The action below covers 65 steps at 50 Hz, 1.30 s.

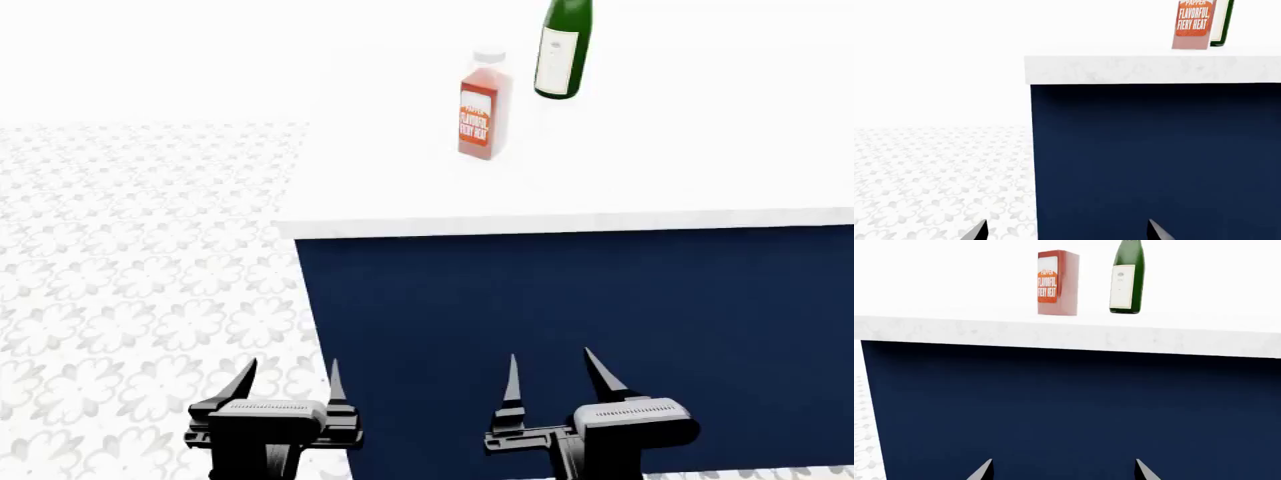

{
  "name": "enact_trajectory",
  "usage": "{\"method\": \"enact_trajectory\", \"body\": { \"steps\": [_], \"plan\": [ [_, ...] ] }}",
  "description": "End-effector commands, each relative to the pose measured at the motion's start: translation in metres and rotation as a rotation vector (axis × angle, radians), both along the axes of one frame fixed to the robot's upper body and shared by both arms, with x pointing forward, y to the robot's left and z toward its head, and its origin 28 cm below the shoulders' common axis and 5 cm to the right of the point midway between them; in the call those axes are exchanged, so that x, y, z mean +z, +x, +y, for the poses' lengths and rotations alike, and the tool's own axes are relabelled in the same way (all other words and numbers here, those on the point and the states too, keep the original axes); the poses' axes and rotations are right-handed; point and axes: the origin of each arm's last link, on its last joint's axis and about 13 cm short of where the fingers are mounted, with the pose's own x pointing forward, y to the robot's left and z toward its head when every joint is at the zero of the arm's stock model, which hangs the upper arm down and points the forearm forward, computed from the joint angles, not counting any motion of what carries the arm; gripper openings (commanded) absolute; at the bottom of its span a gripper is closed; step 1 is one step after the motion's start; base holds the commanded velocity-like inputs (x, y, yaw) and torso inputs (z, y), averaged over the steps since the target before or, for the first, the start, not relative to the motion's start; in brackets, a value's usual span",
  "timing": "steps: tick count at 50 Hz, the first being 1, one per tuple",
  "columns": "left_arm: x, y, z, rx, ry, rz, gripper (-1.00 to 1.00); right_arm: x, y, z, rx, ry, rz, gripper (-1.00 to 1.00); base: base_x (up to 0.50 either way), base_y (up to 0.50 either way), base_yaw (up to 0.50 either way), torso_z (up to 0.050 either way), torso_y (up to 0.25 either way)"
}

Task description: Pick the paprika from the counter and place it in the cabinet.

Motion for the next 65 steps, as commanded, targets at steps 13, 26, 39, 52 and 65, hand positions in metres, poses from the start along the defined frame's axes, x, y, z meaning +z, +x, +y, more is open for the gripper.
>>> {"method": "enact_trajectory", "body": {
  "steps": [13, 26, 39, 52, 65],
  "plan": [
    [0.0, 0.001, 0.002, 0.019, 0.008, 0.006, 1.0, 0.0, 0.0, 0.002, -0.004, 0.005, 0.01, 1.0, 0.0, 0.0, 0.0, 0.0, 0.0],
    [0.001, 0.002, 0.002, 0.008, 0.005, 0.014, 1.0, -0.001, 0.0, 0.002, -0.006, 0.003, 0.01, 1.0, 0.0, 0.0, 0.0, 0.042, 0.0],
    [0.001, 0.002, 0.002, 0.007, 0.005, 0.017, 1.0, -0.001, 0.0, 0.002, -0.009, 0.003, 0.011, 1.0, 0.0, 0.0, 0.0, 0.05, 0.0],
    [0.0, 0.001, 0.002, 0.006, 0.004, 0.016, 1.0, 0.0, 0.0, 0.002, -0.01, 0.002, 0.009, 1.0, 0.0, 0.0, 0.0, 0.05, 0.0],
    [0.02, -0.001, 0.005, 0.071, 0.034, -0.069, 1.0, 0.021, -0.01, 0.003, -0.01, 0.009, -0.076, 1.0, 0.0, 0.0, 0.0, 0.03, 0.0]
  ]
}}
